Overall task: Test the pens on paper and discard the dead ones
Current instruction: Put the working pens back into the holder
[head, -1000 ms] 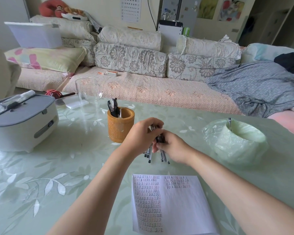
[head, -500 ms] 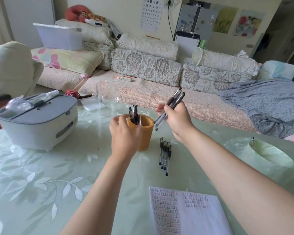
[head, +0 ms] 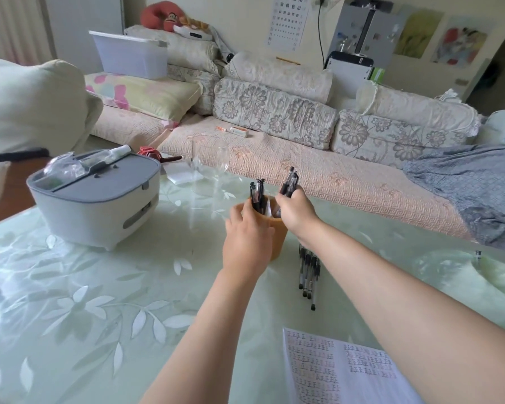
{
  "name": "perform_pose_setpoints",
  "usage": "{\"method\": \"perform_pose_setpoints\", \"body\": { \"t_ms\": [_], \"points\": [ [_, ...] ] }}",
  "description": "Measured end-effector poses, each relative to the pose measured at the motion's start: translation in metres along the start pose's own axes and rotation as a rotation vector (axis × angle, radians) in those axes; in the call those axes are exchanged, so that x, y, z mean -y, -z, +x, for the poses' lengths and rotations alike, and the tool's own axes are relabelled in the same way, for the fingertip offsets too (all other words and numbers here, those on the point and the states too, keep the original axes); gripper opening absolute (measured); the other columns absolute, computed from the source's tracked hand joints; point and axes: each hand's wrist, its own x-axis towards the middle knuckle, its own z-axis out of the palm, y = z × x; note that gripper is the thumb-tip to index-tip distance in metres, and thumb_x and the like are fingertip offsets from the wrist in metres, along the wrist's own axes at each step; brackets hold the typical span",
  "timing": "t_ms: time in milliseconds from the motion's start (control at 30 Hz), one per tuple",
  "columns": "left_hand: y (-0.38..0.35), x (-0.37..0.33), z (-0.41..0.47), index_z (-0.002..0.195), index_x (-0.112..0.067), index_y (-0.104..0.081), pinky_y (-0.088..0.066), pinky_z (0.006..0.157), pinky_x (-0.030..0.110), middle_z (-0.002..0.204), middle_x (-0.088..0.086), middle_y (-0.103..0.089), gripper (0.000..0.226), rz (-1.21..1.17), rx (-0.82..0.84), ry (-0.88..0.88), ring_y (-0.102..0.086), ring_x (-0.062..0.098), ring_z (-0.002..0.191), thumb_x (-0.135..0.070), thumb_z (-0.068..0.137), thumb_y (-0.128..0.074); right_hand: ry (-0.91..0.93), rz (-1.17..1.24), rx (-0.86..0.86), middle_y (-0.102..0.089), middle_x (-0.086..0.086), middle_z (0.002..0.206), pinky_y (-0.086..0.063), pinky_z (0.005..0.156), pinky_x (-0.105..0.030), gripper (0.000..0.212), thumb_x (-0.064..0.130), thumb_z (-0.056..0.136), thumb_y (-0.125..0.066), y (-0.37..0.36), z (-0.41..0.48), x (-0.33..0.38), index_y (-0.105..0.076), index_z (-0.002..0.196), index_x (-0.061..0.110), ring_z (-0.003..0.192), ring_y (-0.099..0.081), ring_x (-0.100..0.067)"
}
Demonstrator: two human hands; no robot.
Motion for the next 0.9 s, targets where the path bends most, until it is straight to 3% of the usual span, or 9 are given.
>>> {"method": "perform_pose_setpoints", "body": {
  "t_ms": [100, 200, 367, 467, 567, 667, 800, 900],
  "points": [
    [-0.002, 0.0, 0.001, 0.147, -0.013, -0.03, -0.04, 0.1, 0.042, 0.143, 0.008, -0.033, 0.065, 0.018, -0.006, 0.011, -0.038, 0.03, 0.124, -0.022, 0.089, -0.057, -0.011, -0.18, -0.028, -0.059, -0.014, 0.112, -0.049, 0.09, -0.043, 0.03, 0.035, 0.092, -0.047, 0.0, -0.004, -0.007, -0.056, 0.11, 0.012, 0.104, -0.055, -0.035],
    [-0.004, -0.002, -0.001, 0.146, -0.011, -0.031, -0.04, 0.1, 0.041, 0.142, 0.009, -0.034, 0.065, 0.008, -0.021, 0.008, -0.037, 0.031, 0.124, -0.022, 0.088, -0.058, -0.013, -0.331, 0.053, -0.053, -0.016, 0.122, -0.044, 0.099, -0.046, 0.038, 0.036, 0.095, -0.043, -0.002, -0.009, -0.011, -0.053, 0.119, 0.009, 0.116, -0.049, -0.037],
    [-0.003, 0.0, -0.001, 0.147, -0.011, -0.03, -0.037, 0.102, 0.039, 0.143, 0.01, -0.033, 0.066, 0.016, -0.009, -0.004, -0.037, 0.032, 0.125, -0.022, 0.088, -0.058, 0.038, -0.237, 0.163, -0.049, -0.01, 0.135, -0.04, 0.098, -0.036, 0.044, 0.039, 0.098, -0.045, 0.006, -0.016, -0.013, -0.04, 0.134, 0.013, 0.122, -0.05, -0.029],
    [-0.003, -0.002, -0.003, 0.145, -0.011, -0.033, -0.04, 0.1, 0.041, 0.142, 0.01, -0.033, 0.063, 0.003, -0.023, 0.007, -0.038, 0.033, 0.124, -0.021, 0.088, -0.057, 0.111, -0.261, 0.202, -0.039, -0.003, 0.15, -0.033, 0.108, -0.034, 0.052, 0.035, 0.099, -0.044, 0.019, -0.022, -0.019, -0.03, 0.146, 0.019, 0.135, -0.041, -0.022],
    [-0.005, -0.01, -0.011, 0.137, -0.005, -0.039, -0.043, 0.089, 0.041, 0.133, 0.014, -0.038, 0.055, -0.007, -0.135, -0.036, -0.04, 0.033, 0.116, -0.015, 0.086, -0.056, 0.117, -0.279, 0.193, -0.037, -0.003, 0.153, -0.032, 0.11, -0.033, 0.053, 0.023, 0.098, -0.043, 0.036, -0.031, -0.03, -0.029, 0.149, 0.02, 0.137, -0.039, -0.021],
    [-0.006, -0.019, -0.017, 0.119, -0.007, -0.046, -0.038, 0.072, 0.03, 0.118, 0.01, -0.042, 0.035, -0.027, -0.217, -0.067, -0.043, 0.029, 0.104, -0.007, 0.084, -0.053, 0.077, -0.407, 0.173, -0.042, -0.005, 0.145, -0.038, 0.105, -0.032, 0.053, 0.018, 0.094, -0.047, 0.05, -0.044, -0.048, -0.039, 0.146, 0.021, 0.13, -0.045, -0.024],
    [-0.011, -0.026, -0.025, 0.1, -0.013, -0.047, -0.033, 0.063, 0.032, 0.101, -0.003, -0.043, 0.017, -0.051, -0.11, -0.2, -0.046, 0.025, 0.085, -0.005, 0.085, -0.047, -0.041, -0.639, 0.169, -0.04, -0.011, 0.139, -0.044, 0.098, -0.039, 0.057, 0.042, 0.089, -0.056, 0.053, -0.063, -0.07, -0.043, 0.139, 0.018, 0.124, -0.048, -0.032],
    [-0.018, -0.022, -0.032, 0.104, -0.013, -0.052, -0.038, 0.068, 0.03, 0.101, -0.005, -0.048, 0.019, 0.004, 0.084, -0.309, -0.05, 0.018, 0.09, -0.007, 0.087, -0.046, -0.156, -0.76, 0.221, -0.035, -0.014, 0.139, -0.044, 0.097, -0.042, 0.079, 0.061, 0.08, -0.058, 0.046, -0.075, -0.08, -0.037, 0.139, 0.013, 0.126, -0.044, -0.036]
  ]
}}
